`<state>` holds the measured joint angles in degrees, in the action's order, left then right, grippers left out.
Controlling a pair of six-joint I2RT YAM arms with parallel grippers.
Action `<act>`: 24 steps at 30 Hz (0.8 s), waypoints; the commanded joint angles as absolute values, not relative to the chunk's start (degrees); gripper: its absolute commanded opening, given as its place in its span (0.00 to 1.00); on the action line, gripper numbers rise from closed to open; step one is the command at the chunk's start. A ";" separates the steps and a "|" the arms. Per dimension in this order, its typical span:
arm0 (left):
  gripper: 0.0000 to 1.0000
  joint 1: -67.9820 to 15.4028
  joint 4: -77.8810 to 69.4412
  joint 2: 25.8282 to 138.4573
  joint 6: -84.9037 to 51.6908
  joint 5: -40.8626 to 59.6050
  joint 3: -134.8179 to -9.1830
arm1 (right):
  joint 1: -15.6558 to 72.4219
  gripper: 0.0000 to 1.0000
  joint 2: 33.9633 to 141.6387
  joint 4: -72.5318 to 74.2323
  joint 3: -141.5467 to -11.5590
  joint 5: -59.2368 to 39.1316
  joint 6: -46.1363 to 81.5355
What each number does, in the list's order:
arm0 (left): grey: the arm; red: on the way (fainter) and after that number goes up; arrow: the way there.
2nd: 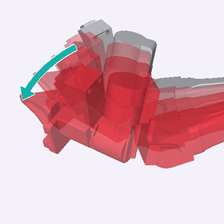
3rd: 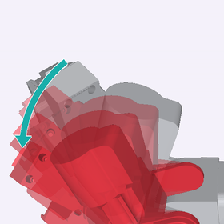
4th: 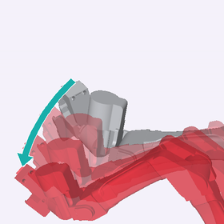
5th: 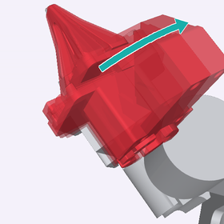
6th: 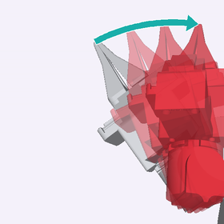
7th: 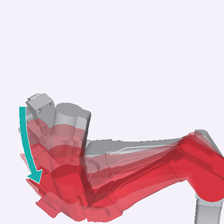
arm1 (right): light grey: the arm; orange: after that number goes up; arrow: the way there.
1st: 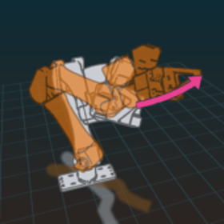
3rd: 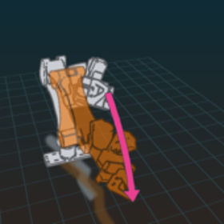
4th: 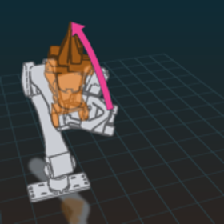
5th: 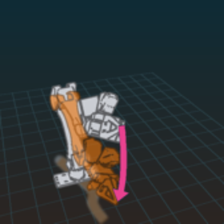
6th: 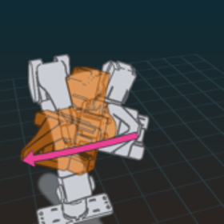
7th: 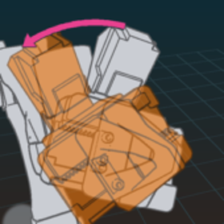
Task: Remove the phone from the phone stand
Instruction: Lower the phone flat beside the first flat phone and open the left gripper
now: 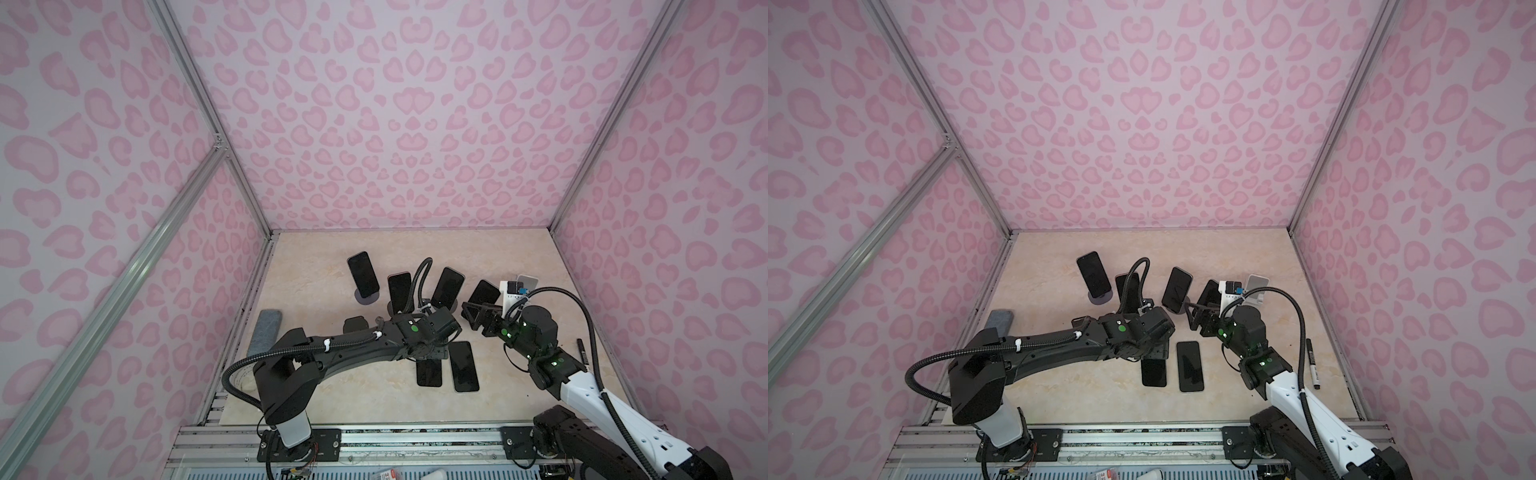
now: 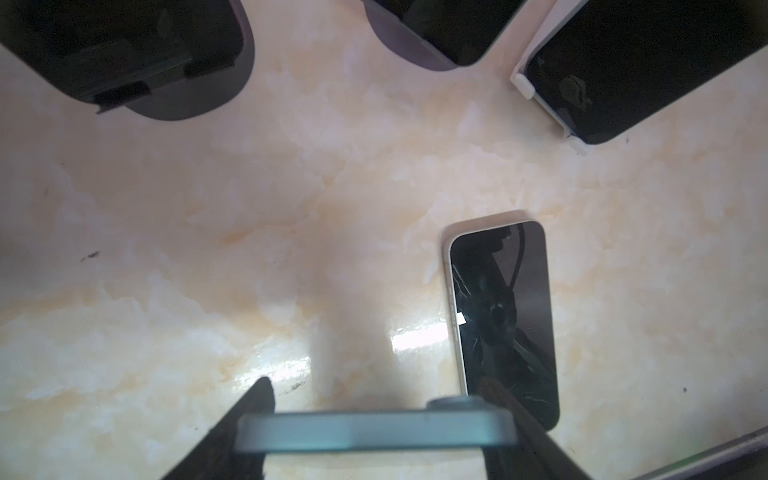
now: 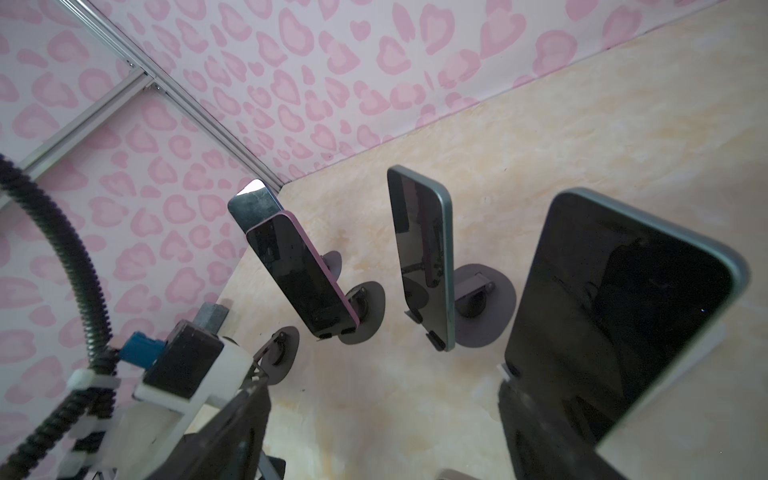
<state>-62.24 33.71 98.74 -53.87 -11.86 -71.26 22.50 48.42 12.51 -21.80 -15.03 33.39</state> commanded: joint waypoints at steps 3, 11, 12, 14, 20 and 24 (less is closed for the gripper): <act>0.58 -61.63 33.55 100.05 -53.80 -10.75 -71.00 | 22.68 0.89 44.50 16.09 -17.33 -6.33 33.47; 0.58 -61.00 32.77 103.22 -53.01 -9.98 -71.78 | 22.68 0.89 40.91 14.80 -15.32 -0.53 34.08; 0.58 -60.95 32.70 103.76 -53.04 -9.80 -72.02 | 22.67 0.89 40.47 14.71 -15.10 -0.13 34.10; 0.58 -60.97 32.84 104.79 -53.01 -9.67 -72.55 | 22.68 0.89 39.75 14.55 -14.93 0.52 34.10; 0.58 -61.00 32.85 107.35 -53.82 -9.84 -73.86 | 22.65 0.89 39.00 14.06 -14.82 1.32 33.92; 0.58 -61.00 32.95 108.71 -54.66 -9.62 -75.05 | 22.67 0.89 39.20 13.87 -14.91 1.40 33.94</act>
